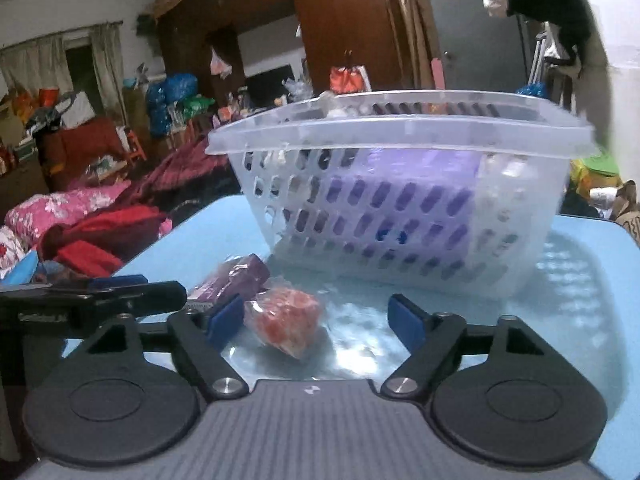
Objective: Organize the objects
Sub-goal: 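Grasp the purple box with the left gripper while the right grasps the red wrapped ball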
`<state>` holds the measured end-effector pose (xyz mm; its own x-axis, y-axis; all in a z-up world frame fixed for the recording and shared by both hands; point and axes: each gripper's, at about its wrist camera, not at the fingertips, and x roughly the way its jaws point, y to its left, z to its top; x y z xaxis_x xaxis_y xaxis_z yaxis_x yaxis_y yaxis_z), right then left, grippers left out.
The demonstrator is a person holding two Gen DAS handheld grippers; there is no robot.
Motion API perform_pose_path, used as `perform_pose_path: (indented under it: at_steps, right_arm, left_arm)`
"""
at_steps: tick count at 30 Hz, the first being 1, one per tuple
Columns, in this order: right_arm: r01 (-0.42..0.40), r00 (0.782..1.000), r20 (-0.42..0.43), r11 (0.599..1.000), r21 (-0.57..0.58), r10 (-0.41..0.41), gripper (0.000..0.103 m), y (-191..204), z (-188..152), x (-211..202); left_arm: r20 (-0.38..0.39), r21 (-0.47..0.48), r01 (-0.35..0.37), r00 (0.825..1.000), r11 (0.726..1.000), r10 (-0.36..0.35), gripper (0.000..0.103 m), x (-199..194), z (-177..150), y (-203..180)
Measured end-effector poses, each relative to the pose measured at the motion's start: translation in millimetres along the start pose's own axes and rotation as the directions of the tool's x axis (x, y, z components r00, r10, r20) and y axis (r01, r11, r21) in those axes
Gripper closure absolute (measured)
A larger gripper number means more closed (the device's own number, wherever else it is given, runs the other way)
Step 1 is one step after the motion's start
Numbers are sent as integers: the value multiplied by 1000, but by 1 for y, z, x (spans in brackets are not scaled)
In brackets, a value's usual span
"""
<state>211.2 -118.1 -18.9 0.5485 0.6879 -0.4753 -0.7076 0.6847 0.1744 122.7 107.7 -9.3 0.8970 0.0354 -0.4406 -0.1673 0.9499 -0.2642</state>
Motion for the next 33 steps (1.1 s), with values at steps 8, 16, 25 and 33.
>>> perform_pose_path:
  at_steps: [8, 16, 25, 33]
  right_arm:
    - [-41, 992, -123, 999, -26, 38, 48, 17, 0, 27]
    - [1, 998, -71, 1000, -16, -3, 59, -2, -6, -3]
    - [32, 999, 42, 999, -17, -31, 59, -31, -23, -51]
    - [25, 990, 141, 1000, -18, -22, 59, -44, -30, -79]
  left_arm:
    - [-23, -5, 10, 1000, 1000, -10, 1, 7, 4, 0]
    - [-61, 61, -13, 998, 998, 17, 1, 20, 4, -19]
    - [-79, 150, -88, 992, 985, 101, 24, 36, 2, -47]
    - [-7, 148, -74, 997, 986, 76, 51, 20, 0, -45]
